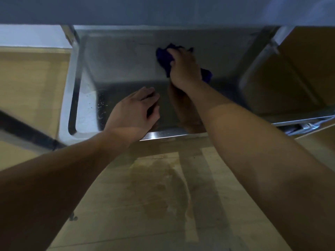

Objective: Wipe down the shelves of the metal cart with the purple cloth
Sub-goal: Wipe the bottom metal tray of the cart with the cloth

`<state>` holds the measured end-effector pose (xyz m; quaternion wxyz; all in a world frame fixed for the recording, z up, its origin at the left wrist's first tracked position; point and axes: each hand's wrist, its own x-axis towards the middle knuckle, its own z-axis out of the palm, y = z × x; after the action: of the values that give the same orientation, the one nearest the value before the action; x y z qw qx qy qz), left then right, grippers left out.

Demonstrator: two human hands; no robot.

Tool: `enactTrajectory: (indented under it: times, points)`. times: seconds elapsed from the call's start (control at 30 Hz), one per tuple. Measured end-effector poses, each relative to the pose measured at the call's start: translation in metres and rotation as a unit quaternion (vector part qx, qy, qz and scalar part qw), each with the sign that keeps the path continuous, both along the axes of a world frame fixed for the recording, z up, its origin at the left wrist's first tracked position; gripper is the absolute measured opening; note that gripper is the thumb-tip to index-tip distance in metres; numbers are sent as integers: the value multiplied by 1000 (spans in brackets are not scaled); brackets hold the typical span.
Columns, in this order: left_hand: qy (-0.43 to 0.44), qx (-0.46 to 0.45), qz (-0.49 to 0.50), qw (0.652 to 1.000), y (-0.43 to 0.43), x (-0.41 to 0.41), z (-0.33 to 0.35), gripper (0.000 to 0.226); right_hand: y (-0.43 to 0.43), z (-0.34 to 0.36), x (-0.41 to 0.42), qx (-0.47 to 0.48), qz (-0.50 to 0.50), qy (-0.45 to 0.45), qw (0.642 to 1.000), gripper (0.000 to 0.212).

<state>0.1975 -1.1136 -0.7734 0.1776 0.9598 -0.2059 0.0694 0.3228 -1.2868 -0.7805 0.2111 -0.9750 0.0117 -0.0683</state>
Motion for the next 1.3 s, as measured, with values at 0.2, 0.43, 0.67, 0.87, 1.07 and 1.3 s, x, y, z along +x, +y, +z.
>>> enactTrajectory:
  times: [0.2,0.43,0.67,0.87,1.07,1.3]
  points:
    - [1,-9,16,1000,-3,1,-2,40,-48,-12,-14,-47,-29,-32,998,48]
    - [-1,-17,20,1000,-5,2,-5,39,-86,-4,16,-33,-224,13,974,56]
    - [-11,-26,77,997,-3,2,-4,35,26,0,33,16,136,-25,990,46]
    - [-16,-29,135,990,-5,0,-3,34,-27,-7,49,32,-23,-30,999,45]
    - [-10,-32,140,990,-6,1,-4,34,0,5,53,19,-259,33,965,46]
    - [0,-37,136,990,-5,-1,-4,34,71,0,44,25,172,-18,985,45]
